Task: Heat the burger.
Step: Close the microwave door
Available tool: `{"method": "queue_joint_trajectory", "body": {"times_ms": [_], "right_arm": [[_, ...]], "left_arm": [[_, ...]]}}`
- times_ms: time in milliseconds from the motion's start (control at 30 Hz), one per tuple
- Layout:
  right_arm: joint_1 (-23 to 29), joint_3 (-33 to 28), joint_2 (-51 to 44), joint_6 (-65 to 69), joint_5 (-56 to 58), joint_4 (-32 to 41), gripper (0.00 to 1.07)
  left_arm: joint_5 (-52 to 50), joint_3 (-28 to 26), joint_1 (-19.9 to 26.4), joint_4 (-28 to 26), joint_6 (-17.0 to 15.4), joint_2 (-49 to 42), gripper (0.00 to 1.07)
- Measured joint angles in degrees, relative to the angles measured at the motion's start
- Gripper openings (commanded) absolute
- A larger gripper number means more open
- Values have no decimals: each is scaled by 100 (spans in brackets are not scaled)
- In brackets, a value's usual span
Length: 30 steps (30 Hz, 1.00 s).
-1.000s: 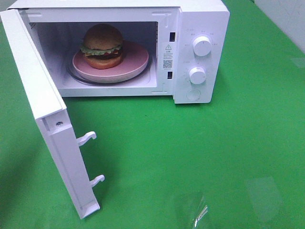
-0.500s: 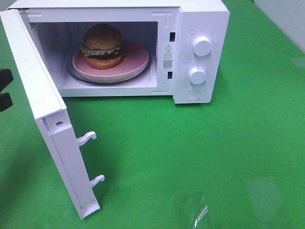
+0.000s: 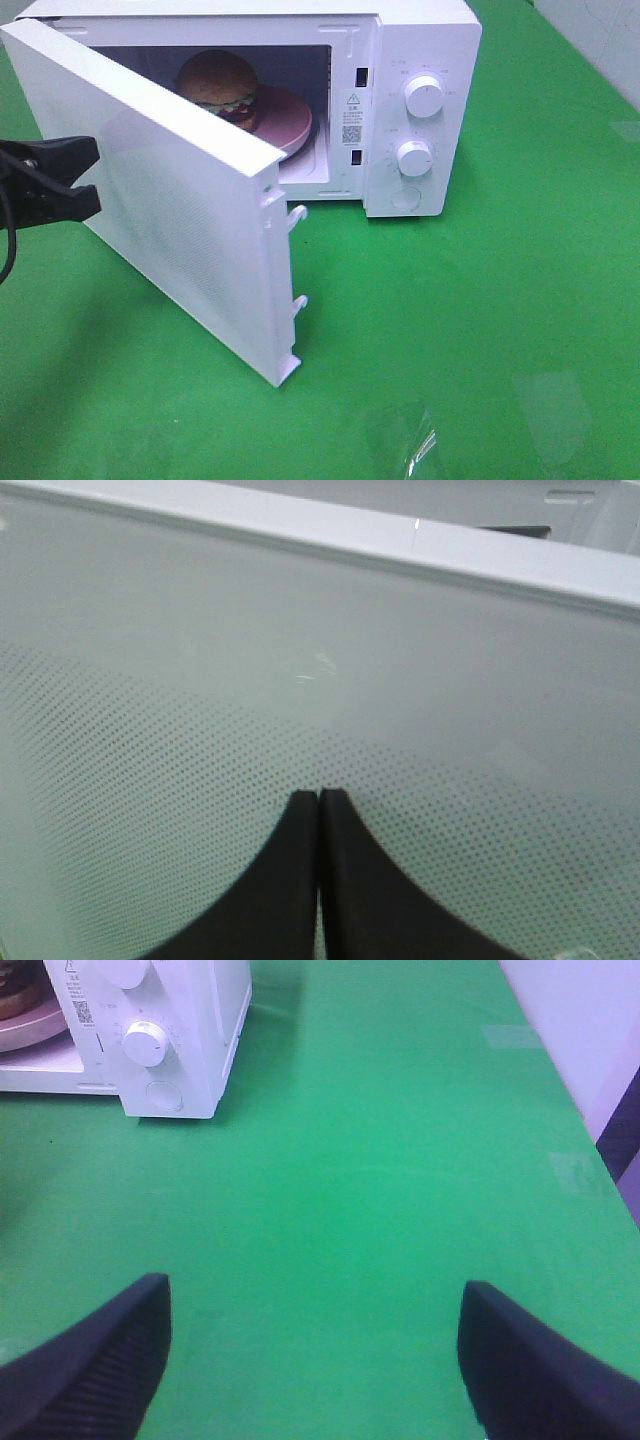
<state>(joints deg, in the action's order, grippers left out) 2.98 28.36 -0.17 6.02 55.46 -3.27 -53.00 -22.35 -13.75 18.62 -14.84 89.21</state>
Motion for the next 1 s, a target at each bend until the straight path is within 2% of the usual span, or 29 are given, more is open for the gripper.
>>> {"method": "queue_joint_trajectory", "body": {"times_ms": [367, 433, 533, 567, 800, 867, 967, 1000], "right_arm": [[0, 0, 0, 0, 0, 0, 76], [0, 0, 0, 0, 0, 0, 76], [0, 0, 0, 0, 0, 0, 76], [0, 0, 0, 0, 0, 0, 76], [0, 0, 0, 0, 0, 0, 76], [0, 0, 0, 0, 0, 0, 76], [0, 0, 0, 0, 0, 0, 76], [0, 0, 0, 0, 0, 0, 76]], "left_arm": [[321, -716, -756, -710, 195, 476, 0], [521, -1094, -1003, -980, 372, 653, 0], [584, -1197, -1066, -1031, 407, 710, 0], [670, -1415, -1186, -1106, 430, 819, 0], [957, -2005, -1478, -1329, 447, 1192, 0], [1071, -2429, -1662, -1450, 447, 1450, 0], [1117, -2515, -1696, -1467, 447, 1518, 0], [1226, -2704, -1782, -1484, 447, 1639, 0]]}}
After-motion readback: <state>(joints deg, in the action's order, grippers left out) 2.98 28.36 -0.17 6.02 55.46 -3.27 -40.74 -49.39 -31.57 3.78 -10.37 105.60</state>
